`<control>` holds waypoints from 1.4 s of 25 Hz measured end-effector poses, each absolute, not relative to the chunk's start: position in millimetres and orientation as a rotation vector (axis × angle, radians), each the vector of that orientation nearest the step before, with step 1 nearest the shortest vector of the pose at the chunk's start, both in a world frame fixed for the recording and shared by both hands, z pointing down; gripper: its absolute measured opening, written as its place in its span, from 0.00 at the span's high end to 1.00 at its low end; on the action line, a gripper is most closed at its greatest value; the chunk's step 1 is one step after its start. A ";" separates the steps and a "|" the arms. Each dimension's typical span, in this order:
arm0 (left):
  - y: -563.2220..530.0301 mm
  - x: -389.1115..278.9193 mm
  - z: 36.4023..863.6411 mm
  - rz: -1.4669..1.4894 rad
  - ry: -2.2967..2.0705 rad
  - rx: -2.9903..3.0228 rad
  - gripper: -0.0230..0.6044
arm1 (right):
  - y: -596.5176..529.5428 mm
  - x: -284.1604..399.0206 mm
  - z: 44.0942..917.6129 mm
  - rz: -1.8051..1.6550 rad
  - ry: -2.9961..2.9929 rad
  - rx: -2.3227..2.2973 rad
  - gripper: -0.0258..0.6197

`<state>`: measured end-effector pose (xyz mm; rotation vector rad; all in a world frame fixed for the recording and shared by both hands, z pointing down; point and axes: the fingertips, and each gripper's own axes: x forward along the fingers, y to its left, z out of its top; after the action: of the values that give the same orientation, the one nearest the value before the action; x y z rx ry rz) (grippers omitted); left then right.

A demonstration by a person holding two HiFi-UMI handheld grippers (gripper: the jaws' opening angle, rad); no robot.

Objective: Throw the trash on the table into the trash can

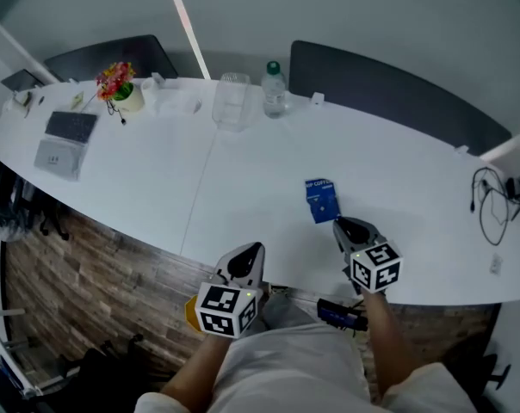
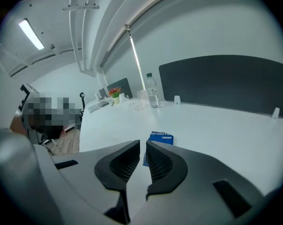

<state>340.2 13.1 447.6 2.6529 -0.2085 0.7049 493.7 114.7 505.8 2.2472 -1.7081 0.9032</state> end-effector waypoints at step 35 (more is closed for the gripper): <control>3.3 352.6 491.5 0.836 -0.221 2.585 0.96 | 104.3 545.4 612.1 1.106 -1.449 2.028 0.81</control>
<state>352.6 3.3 491.5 2.5850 -0.2210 0.8357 545.4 104.3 612.1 2.0285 -1.4485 1.1056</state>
